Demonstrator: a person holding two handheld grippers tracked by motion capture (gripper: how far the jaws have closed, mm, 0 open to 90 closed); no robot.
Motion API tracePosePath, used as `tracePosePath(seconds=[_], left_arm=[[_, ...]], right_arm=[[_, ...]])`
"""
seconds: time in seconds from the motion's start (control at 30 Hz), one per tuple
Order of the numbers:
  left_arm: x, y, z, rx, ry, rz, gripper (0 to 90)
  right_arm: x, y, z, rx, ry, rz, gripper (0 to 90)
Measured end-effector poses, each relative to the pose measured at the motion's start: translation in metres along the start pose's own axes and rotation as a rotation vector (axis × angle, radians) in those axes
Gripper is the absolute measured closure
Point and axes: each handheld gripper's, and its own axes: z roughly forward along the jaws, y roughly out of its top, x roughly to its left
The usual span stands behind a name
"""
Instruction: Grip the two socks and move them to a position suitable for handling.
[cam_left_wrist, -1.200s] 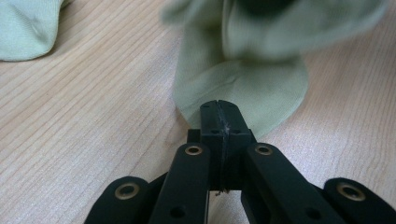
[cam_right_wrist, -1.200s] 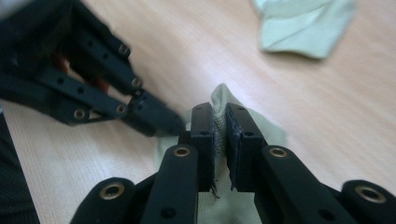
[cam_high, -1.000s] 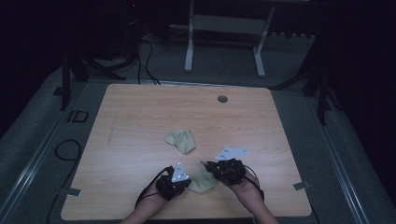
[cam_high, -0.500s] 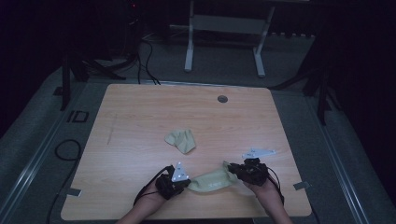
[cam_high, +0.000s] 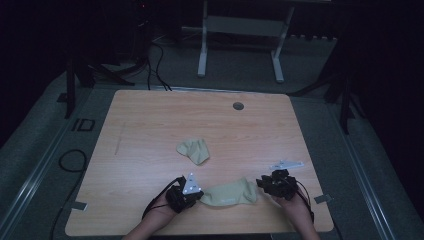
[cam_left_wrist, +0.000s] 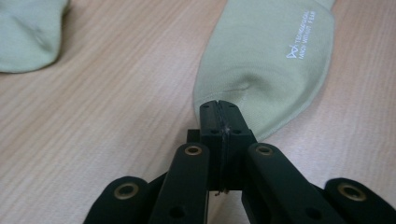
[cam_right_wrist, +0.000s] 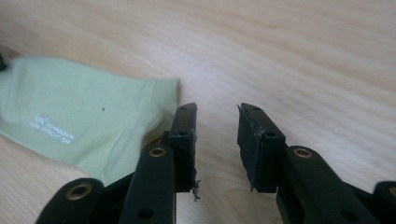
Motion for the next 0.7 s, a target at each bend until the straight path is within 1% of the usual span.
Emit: tracePosePath(seconds=[0.03,0.07,0.1,0.13,0.17,0.2,0.23,0.27,0.33,0.37,0.4,0.43,0.47,0.53,0.6,0.63,0.67,0.7], left_arm=[[0.003,0.0,-0.001,0.003,0.012,-0.012,85.6],[0.005,0.0,-0.001,0.004,0.027,-0.011,83.8],[0.007,0.0,-0.002,0.005,0.039,-0.022,81.3],[0.008,0.001,-0.005,-0.011,0.037,-0.042,81.5],[0.008,0.003,-0.009,-0.033,0.028,-0.051,81.7],[0.008,0.005,-0.012,-0.046,0.023,-0.052,82.2],[0.005,0.009,-0.015,-0.065,0.017,-0.049,83.1],[0.002,0.013,-0.019,-0.079,0.008,-0.036,84.6],[-0.004,0.018,-0.02,-0.087,-0.012,-0.02,86.1],[-0.004,0.018,-0.02,-0.087,-0.012,-0.02,86.9],[-0.009,0.02,-0.016,-0.076,-0.021,-0.009,88.0],[-0.011,0.019,-0.011,-0.059,-0.036,-0.01,88.0],[-0.011,0.017,-0.007,-0.048,-0.044,-0.013,88.0],[-0.01,0.012,0.001,-0.008,-0.046,-0.025,89.2],[-0.008,0.009,0.006,0.015,-0.037,-0.026,89.2],[-0.008,0.009,0.006,0.015,-0.037,-0.026,89.3],[-0.007,0.009,0.006,0.008,-0.043,-0.039,89.3],[-0.007,0.009,0.005,0.016,-0.03,-0.024,89.3]], right_arm=[[-0.001,0.001,-0.003,-0.01,-0.003,-0.003,67.2],[-0.002,0.003,-0.007,-0.023,-0.008,-0.006,67.3],[-0.001,0.005,-0.011,-0.033,-0.007,-0.011,67.4],[0.001,0.008,-0.014,-0.05,0.003,-0.021,68.9],[0.005,0.01,-0.017,-0.062,0.012,-0.029,71.2],[0.011,0.012,-0.018,-0.065,0.024,-0.047,74.6],[0.016,0.014,-0.019,-0.067,0.033,-0.07,77.0],[0.023,0.016,-0.019,-0.073,0.044,-0.09,80.2],[0.038,0.02,-0.014,-0.061,0.074,-0.142,85.1],[0.044,0.021,-0.01,-0.06,0.072,-0.17,87.1],[0.05,0.022,-0.005,-0.054,0.071,-0.182,87.9],[0.053,0.021,0.0,-0.038,0.077,-0.193,87.8],[0.057,0.02,0.007,-0.014,0.092,-0.204,87.8],[0.061,0.017,0.015,0.008,0.109,-0.213,87.6],[0.062,0.013,0.019,0.032,0.1,-0.228,87.4],[0.061,0.011,0.02,0.041,0.092,-0.226,87.4],[0.061,0.011,0.02,0.041,0.092,-0.226,87.4],[0.055,0.004,0.021,0.059,0.063,-0.219,87.3]])
